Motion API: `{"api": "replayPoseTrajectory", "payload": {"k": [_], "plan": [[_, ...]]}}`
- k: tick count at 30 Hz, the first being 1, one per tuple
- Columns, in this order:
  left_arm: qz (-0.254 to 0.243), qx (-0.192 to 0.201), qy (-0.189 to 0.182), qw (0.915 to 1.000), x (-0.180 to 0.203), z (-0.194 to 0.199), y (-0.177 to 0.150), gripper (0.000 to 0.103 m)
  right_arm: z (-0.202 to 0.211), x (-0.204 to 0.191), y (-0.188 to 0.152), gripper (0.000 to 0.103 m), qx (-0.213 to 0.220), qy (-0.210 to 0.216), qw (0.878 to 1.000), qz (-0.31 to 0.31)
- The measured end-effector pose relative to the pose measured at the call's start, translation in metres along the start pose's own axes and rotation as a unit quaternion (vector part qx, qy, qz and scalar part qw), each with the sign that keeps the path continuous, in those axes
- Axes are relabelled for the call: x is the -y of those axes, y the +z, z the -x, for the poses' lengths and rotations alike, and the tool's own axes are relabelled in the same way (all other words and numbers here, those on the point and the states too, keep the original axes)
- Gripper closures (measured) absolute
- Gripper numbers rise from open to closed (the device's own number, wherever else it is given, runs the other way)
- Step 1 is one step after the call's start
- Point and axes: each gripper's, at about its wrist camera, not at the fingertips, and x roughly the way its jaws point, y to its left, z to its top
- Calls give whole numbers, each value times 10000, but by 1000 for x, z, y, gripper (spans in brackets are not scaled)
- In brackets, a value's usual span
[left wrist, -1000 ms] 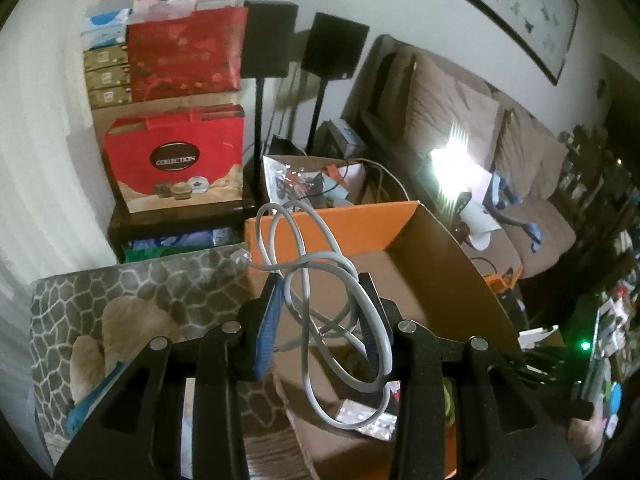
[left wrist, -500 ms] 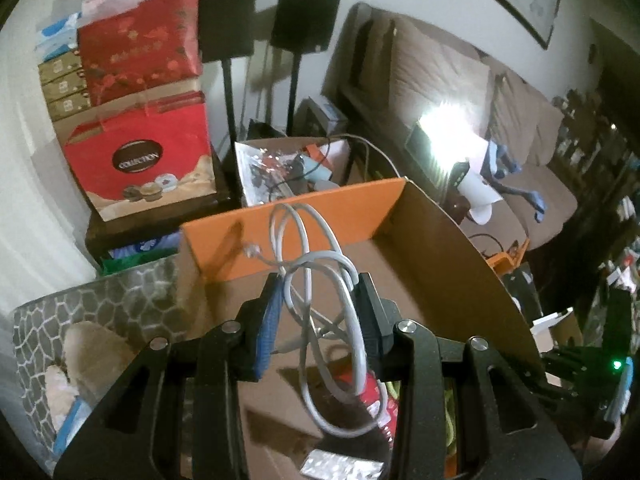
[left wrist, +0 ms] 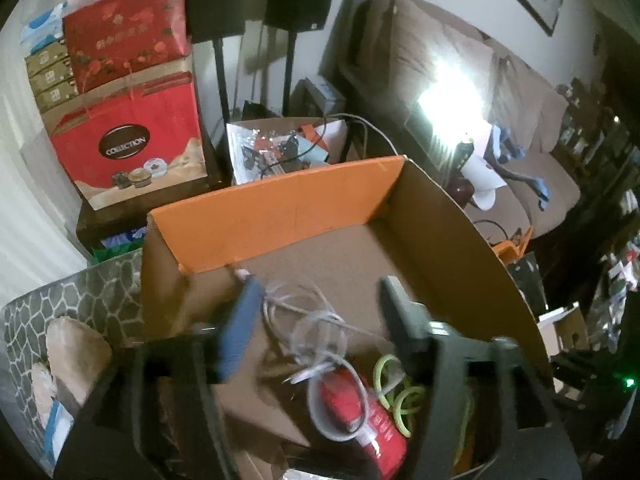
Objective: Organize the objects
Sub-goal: 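Carry the white cable with the left gripper and release it into the box, then return the left gripper to the bed and grasp the blue-and-white plastic bag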
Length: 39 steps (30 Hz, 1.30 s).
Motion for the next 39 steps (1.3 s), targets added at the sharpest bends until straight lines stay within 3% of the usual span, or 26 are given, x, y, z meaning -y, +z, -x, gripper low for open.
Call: {"api": "replayPoseTrajectory", "payload": {"k": [5,14,22,25,39], "plan": [[120,122,-38,9998,-8,16,0,36,0,1,0,96,-1,1,10000,-8],[89,440,324,9985,-30,59,-13,13,0,1,0,96,-1,-2,10000,-4],[142,555,668,9961,-47,78,-27,12,1,3,-1,96,2,-18,10000,-6],[187,635,698,9954,-50,86,-34,0,1,5,-2,96,4,-16,10000,-21],[292,943,719,9925,-57,125,-61,0,0,3,-2,96,8,-78,10000,-28]]}}
